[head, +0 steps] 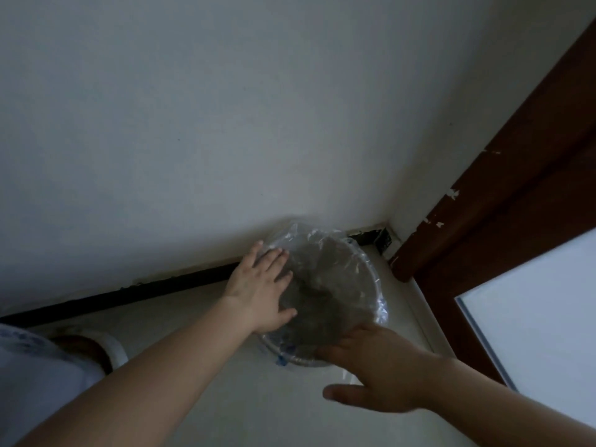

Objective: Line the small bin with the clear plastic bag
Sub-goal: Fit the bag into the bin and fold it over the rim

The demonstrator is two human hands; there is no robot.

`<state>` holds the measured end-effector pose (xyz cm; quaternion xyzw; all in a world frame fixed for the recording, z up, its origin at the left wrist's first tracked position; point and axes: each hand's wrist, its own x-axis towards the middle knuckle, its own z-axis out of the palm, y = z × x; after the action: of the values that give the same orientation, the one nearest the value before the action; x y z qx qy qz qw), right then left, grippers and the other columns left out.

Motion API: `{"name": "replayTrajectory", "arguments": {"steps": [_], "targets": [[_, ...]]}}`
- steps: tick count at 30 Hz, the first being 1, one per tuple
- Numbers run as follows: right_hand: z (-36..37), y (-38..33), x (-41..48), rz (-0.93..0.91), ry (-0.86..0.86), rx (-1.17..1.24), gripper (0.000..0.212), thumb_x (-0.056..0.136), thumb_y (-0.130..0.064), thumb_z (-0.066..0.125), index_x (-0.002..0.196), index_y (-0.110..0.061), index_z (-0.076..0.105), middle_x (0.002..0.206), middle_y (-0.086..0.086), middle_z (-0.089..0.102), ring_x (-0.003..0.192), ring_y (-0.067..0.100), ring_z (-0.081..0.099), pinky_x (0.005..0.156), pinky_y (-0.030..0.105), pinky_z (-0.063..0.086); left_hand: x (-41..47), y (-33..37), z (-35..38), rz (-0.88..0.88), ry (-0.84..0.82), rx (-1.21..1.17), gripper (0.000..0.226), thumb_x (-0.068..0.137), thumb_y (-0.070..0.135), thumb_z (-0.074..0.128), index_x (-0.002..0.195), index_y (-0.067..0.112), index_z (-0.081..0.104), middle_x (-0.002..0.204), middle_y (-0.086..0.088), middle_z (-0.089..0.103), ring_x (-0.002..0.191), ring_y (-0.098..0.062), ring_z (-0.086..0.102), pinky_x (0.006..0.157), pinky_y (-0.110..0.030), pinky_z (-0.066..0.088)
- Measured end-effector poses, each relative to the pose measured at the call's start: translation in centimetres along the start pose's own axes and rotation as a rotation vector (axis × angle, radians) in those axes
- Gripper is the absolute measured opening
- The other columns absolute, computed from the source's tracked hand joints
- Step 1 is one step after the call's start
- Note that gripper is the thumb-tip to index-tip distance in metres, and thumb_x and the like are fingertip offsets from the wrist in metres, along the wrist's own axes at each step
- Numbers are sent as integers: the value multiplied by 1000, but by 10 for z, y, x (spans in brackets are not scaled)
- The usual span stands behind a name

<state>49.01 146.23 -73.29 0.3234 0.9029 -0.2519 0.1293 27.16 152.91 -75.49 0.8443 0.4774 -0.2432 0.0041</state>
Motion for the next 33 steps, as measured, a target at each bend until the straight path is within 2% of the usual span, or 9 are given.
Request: {"name": "replayTrajectory", "arguments": {"steps": [4,7,9,14,18,21,27,30,33], "targets": [[-5,3,-2,-17,47,66,56,92,-63,31,143,-39,28,148,-7,41,136,11,31,117,34,18,-2,-2,0,52,100,-24,72,90,61,28,149,21,23,161,-10,10,147,-25,1,115,-50,-12],[-12,20,8,142,352,104,51,95,-49,33,144,-36,27,152,-5,36,140,12,26,114,32,16,-20,5,2,91,474,-296,50,92,44,38,133,21,53,145,-4,48,136,-23,41,116,-47,19],[-18,38,23,339,538,79,61,94,-34,42,149,-29,17,157,-3,25,145,16,16,117,37,12,-27,1,8,-13,617,-449,48,93,36,41,134,16,52,143,-6,50,130,-25,48,109,-42,33],[-14,76,59,479,467,247,74,92,-17,48,151,-23,4,161,3,12,143,24,23,111,39,29,-15,-9,28,-229,387,-716,65,98,33,43,151,14,11,159,-7,18,137,-25,36,102,-34,40],[-10,97,62,512,460,455,61,93,-19,47,145,-35,20,144,9,45,111,26,58,89,35,49,-6,-9,43,-267,367,-876,65,97,29,46,151,18,11,158,-7,21,135,-26,39,101,-34,39],[-12,98,62,546,477,665,50,94,-23,47,138,-40,30,123,8,61,88,21,64,79,41,57,-2,-10,46,-296,357,-1025,67,96,28,49,151,20,11,159,-3,20,141,-22,28,107,-27,26],[7,60,30,568,808,926,77,82,-67,51,144,-50,8,157,-13,24,140,11,28,113,45,29,-28,4,44,-458,601,-1257,94,75,75,48,148,38,3,158,10,15,141,-4,17,109,-29,20],[38,35,12,559,779,900,76,82,-66,46,143,-53,3,155,-9,26,135,12,35,108,49,36,-43,27,56,-429,485,-1308,104,72,72,53,147,39,-13,156,18,-2,142,-1,4,114,-31,15],[51,31,14,571,728,993,73,81,-65,40,140,-59,-2,136,-8,49,101,7,61,95,46,51,-41,40,62,-359,428,-1478,91,79,53,50,138,43,-18,153,24,0,142,-1,10,113,-25,16]]}}
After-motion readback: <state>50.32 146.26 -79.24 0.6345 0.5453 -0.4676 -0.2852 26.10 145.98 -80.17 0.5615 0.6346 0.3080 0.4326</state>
